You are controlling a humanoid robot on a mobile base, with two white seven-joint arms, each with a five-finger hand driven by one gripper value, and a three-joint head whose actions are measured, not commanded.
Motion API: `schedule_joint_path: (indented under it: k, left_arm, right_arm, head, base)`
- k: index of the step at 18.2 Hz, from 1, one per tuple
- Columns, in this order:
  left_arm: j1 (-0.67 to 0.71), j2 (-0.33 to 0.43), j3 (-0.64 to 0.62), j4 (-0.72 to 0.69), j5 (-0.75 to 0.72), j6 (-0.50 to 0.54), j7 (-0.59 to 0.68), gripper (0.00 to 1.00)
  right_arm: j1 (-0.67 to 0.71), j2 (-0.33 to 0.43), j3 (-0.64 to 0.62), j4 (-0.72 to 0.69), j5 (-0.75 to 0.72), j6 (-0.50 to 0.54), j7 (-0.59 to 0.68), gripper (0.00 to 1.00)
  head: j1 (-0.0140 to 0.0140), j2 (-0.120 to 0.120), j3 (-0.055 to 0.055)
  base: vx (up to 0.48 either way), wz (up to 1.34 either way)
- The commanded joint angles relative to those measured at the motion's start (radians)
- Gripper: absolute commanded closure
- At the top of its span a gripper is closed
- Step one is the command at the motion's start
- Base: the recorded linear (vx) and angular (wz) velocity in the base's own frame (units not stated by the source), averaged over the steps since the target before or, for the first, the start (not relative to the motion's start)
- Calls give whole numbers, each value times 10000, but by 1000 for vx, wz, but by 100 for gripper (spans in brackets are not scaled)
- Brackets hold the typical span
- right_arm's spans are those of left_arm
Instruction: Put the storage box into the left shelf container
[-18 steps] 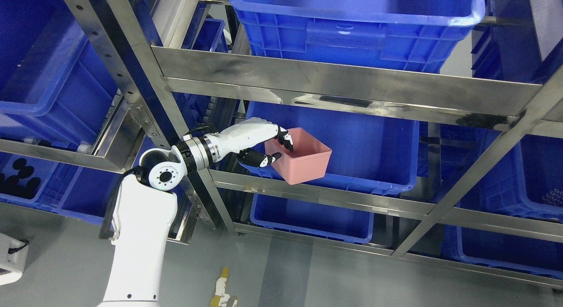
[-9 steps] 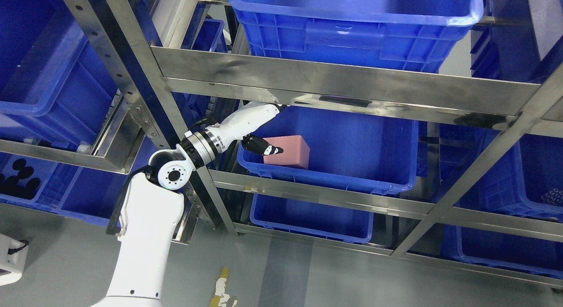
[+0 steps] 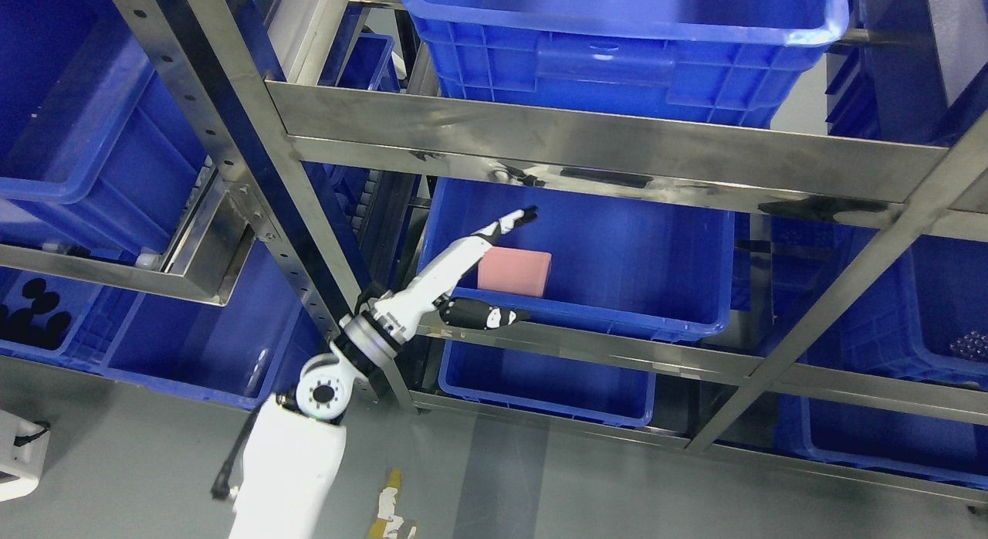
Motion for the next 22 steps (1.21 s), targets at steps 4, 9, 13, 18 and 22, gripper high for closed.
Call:
schedule_joint_path:
  k: [4, 9, 13, 18, 22]
  left_arm:
    - [3509, 174, -74, -3838, 1808, 1319, 3211, 0]
    - [3772, 174, 694, -4716, 2161, 2840, 3257, 0]
    - [3787, 174, 1200, -4716, 2161, 2872, 3242, 0]
    - [3787, 174, 1185, -4701, 2161, 2857, 3227, 0]
    - [3802, 174, 1155, -4701, 2161, 2872, 3211, 0]
  right_arm:
    - [261, -174, 0, -175, -31, 2, 1756, 0]
    - [261, -174, 0, -175, -31, 2, 1756, 0]
    - [261, -174, 0, -175, -31, 2, 1756, 0]
    - [261, -174, 0, -175, -31, 2, 1756, 0]
    - [261, -174, 0, -175, -31, 2, 1756, 0]
  head:
    - [0, 0, 0]
    - [0, 0, 0]
    - [0, 0, 0]
    - [0, 0, 0]
    - [0, 0, 0]
  base:
    - [0, 0]
    - [0, 0]
    - [0, 0]
    - [0, 0]
    - [0, 0]
